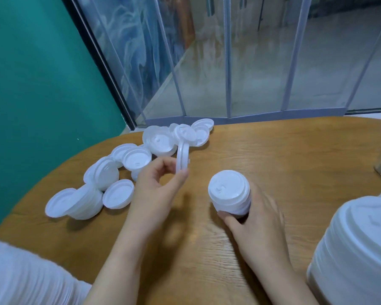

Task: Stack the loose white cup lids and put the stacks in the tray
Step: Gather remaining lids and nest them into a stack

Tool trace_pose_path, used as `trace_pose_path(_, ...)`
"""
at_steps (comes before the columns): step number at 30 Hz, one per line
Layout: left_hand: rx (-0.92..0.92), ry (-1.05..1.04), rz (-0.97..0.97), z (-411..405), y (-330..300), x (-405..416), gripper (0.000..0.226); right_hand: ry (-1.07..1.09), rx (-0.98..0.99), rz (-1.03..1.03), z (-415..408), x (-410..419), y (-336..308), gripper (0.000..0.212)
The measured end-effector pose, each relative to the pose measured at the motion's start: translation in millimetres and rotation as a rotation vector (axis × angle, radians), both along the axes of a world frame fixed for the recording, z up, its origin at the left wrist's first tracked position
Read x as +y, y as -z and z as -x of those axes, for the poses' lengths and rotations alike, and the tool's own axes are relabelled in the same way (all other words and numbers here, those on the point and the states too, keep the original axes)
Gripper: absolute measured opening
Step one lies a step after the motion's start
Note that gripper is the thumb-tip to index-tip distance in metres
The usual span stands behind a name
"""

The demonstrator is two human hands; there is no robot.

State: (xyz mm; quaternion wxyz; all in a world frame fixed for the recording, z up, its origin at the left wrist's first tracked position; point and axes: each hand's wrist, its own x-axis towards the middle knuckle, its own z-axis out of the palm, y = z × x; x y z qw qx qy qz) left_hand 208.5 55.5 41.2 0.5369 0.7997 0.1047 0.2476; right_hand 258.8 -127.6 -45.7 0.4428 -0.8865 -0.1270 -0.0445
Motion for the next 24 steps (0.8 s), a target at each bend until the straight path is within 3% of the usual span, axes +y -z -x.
trace_pose_path(4,-0.009,0.084,0.137,10,10,-3,0.007,0.022,-0.001,0.039,-1,4,-1,0.080)
trace_pose_path(11,-0.075,0.194,0.560,-1,29,-4,0.016,0.022,-0.014,0.019,-3,6,1,0.085)
trace_pose_path(14,-0.092,0.226,0.694,-5,36,-3,0.028,0.021,-0.024,0.029,-3,7,3,0.086)
trace_pose_path(18,-0.055,0.233,0.722,-9,43,-4,0.037,0.007,-0.041,0.034,-3,7,3,0.082)
trace_pose_path(24,0.024,0.150,0.572,-15,50,-4,0.045,-0.002,-0.041,0.026,-4,7,4,0.081)
